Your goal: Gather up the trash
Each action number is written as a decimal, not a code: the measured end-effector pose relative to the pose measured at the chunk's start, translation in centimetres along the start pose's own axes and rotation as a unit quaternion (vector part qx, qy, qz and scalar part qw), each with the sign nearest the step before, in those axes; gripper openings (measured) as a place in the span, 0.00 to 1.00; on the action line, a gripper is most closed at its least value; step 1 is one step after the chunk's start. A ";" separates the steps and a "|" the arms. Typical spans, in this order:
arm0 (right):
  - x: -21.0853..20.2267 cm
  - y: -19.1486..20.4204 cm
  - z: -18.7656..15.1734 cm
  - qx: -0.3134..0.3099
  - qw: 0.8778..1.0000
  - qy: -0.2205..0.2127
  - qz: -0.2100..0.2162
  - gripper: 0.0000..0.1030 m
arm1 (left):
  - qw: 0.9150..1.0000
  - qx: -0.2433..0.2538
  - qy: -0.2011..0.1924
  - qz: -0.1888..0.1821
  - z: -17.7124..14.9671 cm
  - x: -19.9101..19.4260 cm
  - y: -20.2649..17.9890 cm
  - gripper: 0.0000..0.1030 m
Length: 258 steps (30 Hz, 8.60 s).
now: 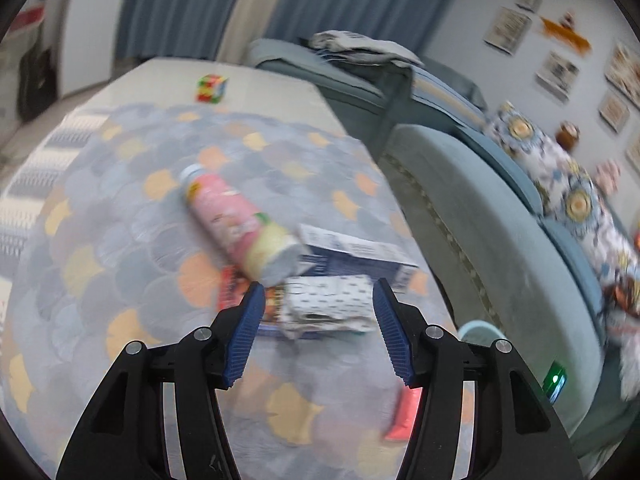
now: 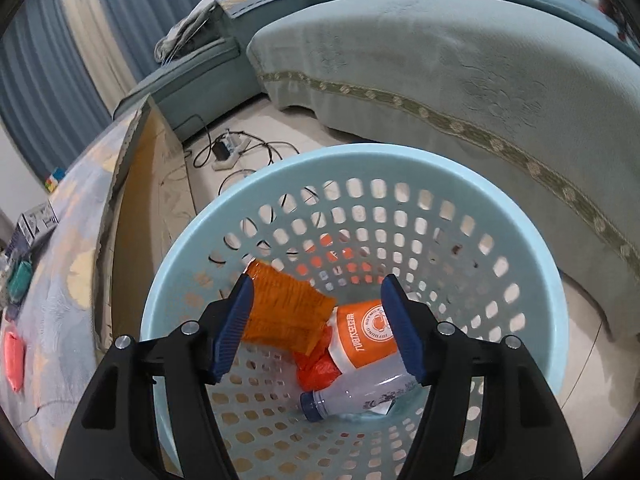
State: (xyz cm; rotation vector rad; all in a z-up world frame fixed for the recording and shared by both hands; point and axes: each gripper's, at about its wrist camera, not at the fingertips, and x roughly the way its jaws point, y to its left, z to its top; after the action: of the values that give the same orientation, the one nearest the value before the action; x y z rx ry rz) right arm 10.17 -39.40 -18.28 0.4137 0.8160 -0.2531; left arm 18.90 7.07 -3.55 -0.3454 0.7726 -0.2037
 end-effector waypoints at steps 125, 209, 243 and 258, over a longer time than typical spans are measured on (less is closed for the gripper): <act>-11.0 1.6 1.3 0.050 0.999 0.003 0.002 0.37 | 0.966 0.131 0.114 -0.193 -8.0 5.4 -19.2 0.54; -9.3 19.5 -2.8 -0.187 0.968 0.069 0.154 0.08 | 0.946 0.257 0.195 0.038 -6.2 9.0 -3.2 0.68; -16.8 19.1 -11.3 -0.291 0.941 0.046 0.167 0.63 | 0.991 0.129 0.031 -0.005 -10.7 -5.0 -5.4 0.59; -13.7 20.7 -12.9 -0.372 0.915 0.055 0.142 0.66 | 0.992 0.118 0.049 -0.005 -10.6 -3.7 -4.4 0.59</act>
State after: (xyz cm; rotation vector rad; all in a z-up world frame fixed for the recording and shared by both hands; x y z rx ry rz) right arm 0.44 -14.27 -10.59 -0.1793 0.8858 0.3588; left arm 8.56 1.75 -6.52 -0.1157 0.8343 -0.3207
